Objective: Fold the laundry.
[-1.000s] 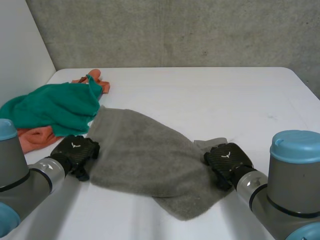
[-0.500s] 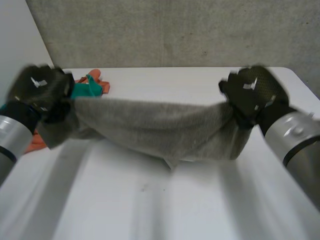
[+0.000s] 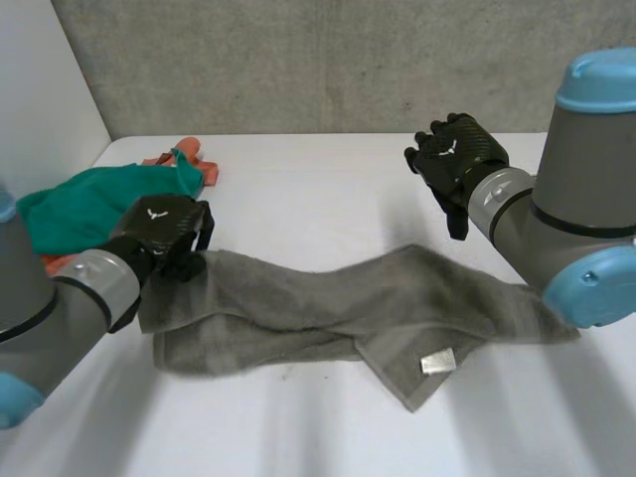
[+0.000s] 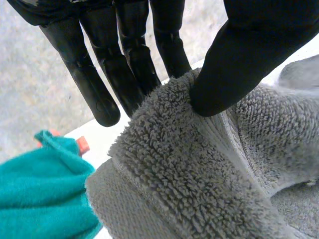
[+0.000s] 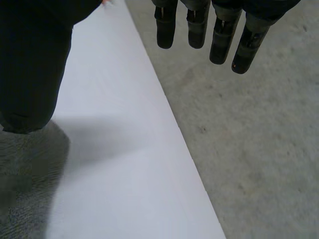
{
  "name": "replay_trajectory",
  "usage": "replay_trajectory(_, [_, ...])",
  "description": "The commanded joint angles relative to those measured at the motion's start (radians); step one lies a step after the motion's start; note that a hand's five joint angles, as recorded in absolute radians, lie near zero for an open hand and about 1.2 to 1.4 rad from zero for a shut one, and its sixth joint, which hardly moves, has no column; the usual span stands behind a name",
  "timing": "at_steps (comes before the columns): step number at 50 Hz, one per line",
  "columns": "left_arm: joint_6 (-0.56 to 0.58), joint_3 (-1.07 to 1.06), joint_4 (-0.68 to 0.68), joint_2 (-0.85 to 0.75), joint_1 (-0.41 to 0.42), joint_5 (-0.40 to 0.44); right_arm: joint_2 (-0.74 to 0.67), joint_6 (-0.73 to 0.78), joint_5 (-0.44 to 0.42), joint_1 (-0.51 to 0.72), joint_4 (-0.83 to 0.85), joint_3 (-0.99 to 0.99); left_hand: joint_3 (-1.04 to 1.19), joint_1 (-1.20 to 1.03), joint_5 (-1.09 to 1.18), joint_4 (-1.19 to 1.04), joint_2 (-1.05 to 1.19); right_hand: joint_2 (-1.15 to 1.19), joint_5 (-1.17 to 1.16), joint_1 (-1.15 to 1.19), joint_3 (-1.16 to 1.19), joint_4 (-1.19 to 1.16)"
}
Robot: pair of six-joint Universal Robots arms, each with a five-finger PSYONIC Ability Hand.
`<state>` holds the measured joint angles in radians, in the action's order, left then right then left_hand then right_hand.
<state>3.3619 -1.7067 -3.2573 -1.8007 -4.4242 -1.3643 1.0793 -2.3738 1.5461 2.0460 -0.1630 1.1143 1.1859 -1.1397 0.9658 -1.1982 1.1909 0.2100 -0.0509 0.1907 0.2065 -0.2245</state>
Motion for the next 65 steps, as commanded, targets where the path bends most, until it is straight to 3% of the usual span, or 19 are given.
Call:
replay_trajectory(1, [-0.001, 0.03, -0.002, -0.025, 0.002, -0.062, 0.074, -0.179, 0.055, -0.01, 0.031, 0.11, 0.21, -0.257, 0.256, -0.198, 0.205, -0.035, 0.051, -0.016, -0.032, 0.05])
replay_trajectory(9, [-0.001, 0.004, -0.002, -0.002, 0.005, -0.059, 0.197, -0.228, 0.028, -0.156, -0.098, 0.341, 0.21, -0.257, 0.256, -0.198, 0.205, -0.035, 0.051, -0.016, -0.032, 0.05])
replay_trajectory(13, [-0.001, -0.011, -0.002, 0.008, 0.008, -0.059, 0.198, -0.232, -0.058, -0.234, -0.063, 0.461, 0.21, -0.257, 0.256, -0.198, 0.205, -0.035, 0.051, -0.016, -0.032, 0.05])
replay_trajectory(18, [0.001, -0.014, -0.002, 0.023, 0.012, -0.059, 0.189, -0.326, -0.23, -0.288, 0.072, 0.599, 0.21, -0.257, 0.256, -0.198, 0.205, 0.071, -0.056, 0.091, 0.075, -0.057])
replay_trajectory(22, [-0.001, -0.013, -0.002, 0.032, 0.012, -0.061, 0.157, -0.395, -0.297, -0.311, 0.175, 0.647, 0.21, -0.257, 0.256, -0.198, 0.205, 0.136, -0.121, 0.156, 0.14, -0.122])
replay_trajectory(28, [-0.001, -0.013, -0.002, 0.046, 0.012, -0.061, 0.059, -0.394, -0.288, -0.299, 0.28, 0.641, 0.21, -0.257, 0.256, -0.198, 0.205, 0.154, -0.138, 0.173, 0.157, -0.139])
replay_trajectory(36, [-0.001, -0.018, -0.001, 0.054, 0.014, -0.061, -0.004, -0.349, -0.256, -0.297, 0.309, 0.588, 0.21, -0.257, 0.256, -0.198, 0.205, 0.43, -0.414, 0.449, 0.433, -0.415])
replay_trajectory(38, [-0.001, -0.018, -0.001, 0.054, 0.014, -0.061, -0.007, -0.341, -0.256, -0.297, 0.309, 0.581, 0.21, -0.257, 0.256, -0.198, 0.205, 0.596, -0.581, 0.615, 0.6, -0.582])
replay_trajectory(39, [-0.001, -0.018, -0.001, 0.054, 0.014, -0.061, -0.004, -0.34, -0.258, -0.299, 0.312, 0.578, 0.21, -0.257, 0.256, -0.198, 0.205, 0.865, -0.849, 0.884, 0.868, -0.85])
replay_trajectory(42, [-0.001, -0.021, -0.001, 0.057, 0.014, -0.061, 0.005, -0.34, -0.258, -0.305, 0.313, 0.57, 0.21, -0.257, 0.256, -0.198, 0.205, 1.163, -1.148, 1.182, 1.167, -1.148])
replay_trajectory(49, [0.007, -0.019, -0.001, 0.084, 0.014, -0.061, 0.1, -0.338, -0.262, -0.31, 0.286, 0.53, 0.21, -0.257, 0.256, -0.198, 0.205, 1.186, -1.171, 1.206, 1.19, -1.172])
replay_trajectory(52, [0.01, -0.016, -0.002, 0.092, 0.008, -0.061, 0.152, -0.305, -0.253, -0.31, 0.197, 0.493, 0.21, -0.257, 0.256, -0.198, 0.205, 1.186, -1.171, 1.206, 1.19, -1.172])
replay_trajectory(57, [0.011, 0.019, -0.015, 0.067, -0.003, -0.059, 0.116, -0.213, -0.258, -0.305, 0.063, 0.385, 0.21, -0.257, 0.256, -0.198, 0.205, 1.186, -1.171, 1.206, 1.19, -1.172])
replay_trajectory(61, [0.028, 0.148, -0.047, -0.02, 0.006, -0.067, 0.077, -0.193, -0.239, -0.294, 0.097, 0.25, 0.21, -0.257, 0.256, -0.198, 0.205, 1.186, -1.171, 1.206, 1.19, -1.172])
replay_trajectory(65, [0.05, 0.358, -0.064, -0.117, 0.011, -0.082, 0.039, -0.237, -0.166, -0.251, 0.219, 0.015, 0.21, -0.257, 0.256, -0.198, 0.205, 1.186, -1.171, 1.206, 1.19, -1.172])
